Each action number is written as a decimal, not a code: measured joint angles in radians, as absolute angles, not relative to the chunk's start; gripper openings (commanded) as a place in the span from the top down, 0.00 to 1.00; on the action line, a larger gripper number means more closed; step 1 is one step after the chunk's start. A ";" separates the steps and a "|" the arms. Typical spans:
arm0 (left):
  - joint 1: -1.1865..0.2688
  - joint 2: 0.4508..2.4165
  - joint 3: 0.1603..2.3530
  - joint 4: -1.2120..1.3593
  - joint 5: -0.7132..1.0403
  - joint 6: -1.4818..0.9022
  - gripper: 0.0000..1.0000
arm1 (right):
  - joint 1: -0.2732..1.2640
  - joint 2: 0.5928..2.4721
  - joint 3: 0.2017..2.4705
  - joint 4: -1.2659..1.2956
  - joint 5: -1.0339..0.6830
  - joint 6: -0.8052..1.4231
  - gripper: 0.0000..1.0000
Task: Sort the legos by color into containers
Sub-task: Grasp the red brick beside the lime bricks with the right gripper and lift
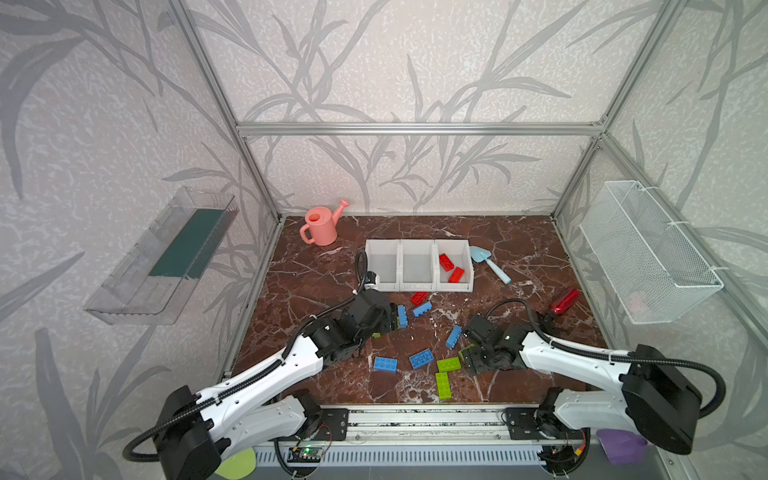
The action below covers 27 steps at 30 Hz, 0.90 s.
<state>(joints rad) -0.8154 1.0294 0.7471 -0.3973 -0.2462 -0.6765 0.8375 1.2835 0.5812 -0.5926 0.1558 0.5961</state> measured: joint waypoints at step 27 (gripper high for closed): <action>-0.815 0.844 0.668 -0.515 -0.355 -0.733 0.27 | 0.825 1.238 0.772 -0.672 0.170 0.545 0.50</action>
<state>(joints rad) -0.8150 0.8444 0.6678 -0.5152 -0.3550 -0.7334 0.8249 1.2377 0.7723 -0.6716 0.1696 0.5453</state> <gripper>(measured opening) 0.726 0.670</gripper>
